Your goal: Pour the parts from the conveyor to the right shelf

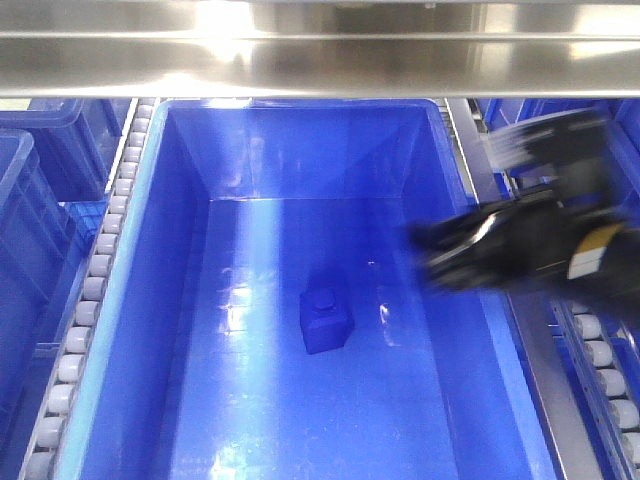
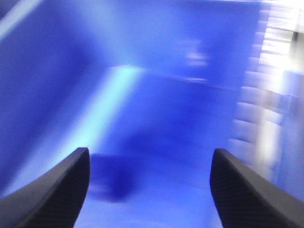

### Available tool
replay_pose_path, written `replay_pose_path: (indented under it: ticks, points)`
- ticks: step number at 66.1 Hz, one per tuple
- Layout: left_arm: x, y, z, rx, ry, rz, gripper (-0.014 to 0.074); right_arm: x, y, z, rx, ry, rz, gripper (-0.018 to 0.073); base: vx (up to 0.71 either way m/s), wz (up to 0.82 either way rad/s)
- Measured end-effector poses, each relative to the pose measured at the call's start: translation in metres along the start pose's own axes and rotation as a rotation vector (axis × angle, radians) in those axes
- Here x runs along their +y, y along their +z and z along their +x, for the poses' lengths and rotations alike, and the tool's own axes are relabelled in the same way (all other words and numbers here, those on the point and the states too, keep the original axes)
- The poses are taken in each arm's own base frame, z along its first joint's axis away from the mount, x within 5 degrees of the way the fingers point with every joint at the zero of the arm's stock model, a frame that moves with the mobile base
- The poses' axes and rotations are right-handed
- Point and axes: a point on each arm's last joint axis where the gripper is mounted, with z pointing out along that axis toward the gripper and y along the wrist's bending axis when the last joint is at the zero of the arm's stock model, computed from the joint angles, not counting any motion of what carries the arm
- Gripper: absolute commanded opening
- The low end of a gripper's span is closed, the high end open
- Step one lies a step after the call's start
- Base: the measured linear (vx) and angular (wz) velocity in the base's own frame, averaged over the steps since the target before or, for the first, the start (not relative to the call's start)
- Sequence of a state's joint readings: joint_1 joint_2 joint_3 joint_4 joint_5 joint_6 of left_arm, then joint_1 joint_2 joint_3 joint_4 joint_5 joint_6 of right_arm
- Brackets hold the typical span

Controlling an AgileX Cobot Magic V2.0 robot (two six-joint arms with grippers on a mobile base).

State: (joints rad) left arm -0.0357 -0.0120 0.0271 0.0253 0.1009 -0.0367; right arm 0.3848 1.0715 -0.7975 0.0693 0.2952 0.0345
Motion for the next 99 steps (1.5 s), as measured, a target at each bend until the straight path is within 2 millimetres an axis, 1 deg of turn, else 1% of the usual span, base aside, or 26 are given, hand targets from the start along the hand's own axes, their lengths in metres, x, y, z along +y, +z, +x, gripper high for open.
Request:
replay_pose_path:
  ticks: [8, 14, 22, 33, 36, 47, 57, 67, 73, 78, 81, 86, 89, 99]
  points:
    - [0.000, 0.000, 0.000, 0.000, 0.000, 0.000, -0.0006, -0.021, -0.010, 0.000, 0.008, 0.044, 0.082, 0.0515, 0.00, 0.00]
    - [0.000, 0.000, 0.000, 0.000, 0.000, 0.000, -0.0006, -0.030, -0.017, 0.004, 0.005, 0.066, 0.123, 0.0515, 0.00, 0.00]
    - [0.000, 0.000, 0.000, 0.000, 0.000, 0.000, -0.0006, -0.038, -0.030, 0.020, -0.009, 0.087, 0.163, 0.0515, 0.00, 0.00]
    - [0.000, 0.000, 0.000, 0.000, 0.000, 0.000, -0.0006, -0.034, -0.057, 0.042, -0.070, 0.084, 0.166, 0.0515, 0.00, 0.00]
    - [0.000, 0.000, 0.000, 0.000, 0.000, 0.000, -0.0006, -0.032, -0.070, 0.046, -0.111, 0.079, 0.164, 0.0515, 0.00, 0.00]
    - [0.000, 0.000, 0.000, 0.000, 0.000, 0.000, -0.0006, -0.026, -0.104, 0.062, -0.234, 0.054, 0.161, 0.0515, 0.00, 0.00]
    - [0.000, 0.000, 0.000, 0.000, 0.000, 0.000, -0.0006, -0.023, -0.123, 0.087, -0.286, 0.021, 0.171, 0.0515, 0.00, 0.00]
    - [0.000, 0.000, 0.000, 0.000, 0.000, 0.000, -0.0006, -0.022, -0.129, 0.114, -0.349, 0.010, 0.172, 0.0497, 0.00, 0.00]
    - [0.000, 0.000, 0.000, 0.000, 0.000, 0.000, -0.0006, -0.023, -0.127, 0.126, -0.394, 0.005, 0.171, 0.0429, 0.00, 0.00]
    - [0.000, 0.000, 0.000, 0.000, 0.000, 0.000, -0.0006, -0.024, -0.124, 0.131, -0.420, 0.002, 0.171, 0.0322, 0.00, 0.00]
    - [0.000, 0.000, 0.000, 0.000, 0.000, 0.000, -0.0006, -0.024, -0.123, 0.132, -0.423, -0.001, 0.172, 0.0235, 0.00, 0.00]
    - [0.000, 0.000, 0.000, 0.000, 0.000, 0.000, -0.0006, -0.024, -0.123, 0.132, -0.429, -0.007, 0.173, 0.0060, 0.00, 0.00]
    - [0.000, 0.000, 0.000, 0.000, 0.000, 0.000, -0.0006, -0.024, -0.123, 0.132, -0.435, -0.010, 0.173, -0.0015, 0.00, 0.00]
    - [0.000, 0.000, 0.000, 0.000, 0.000, 0.000, -0.0006, -0.024, -0.123, 0.131, -0.438, -0.011, 0.173, -0.0009, 0.00, 0.00]
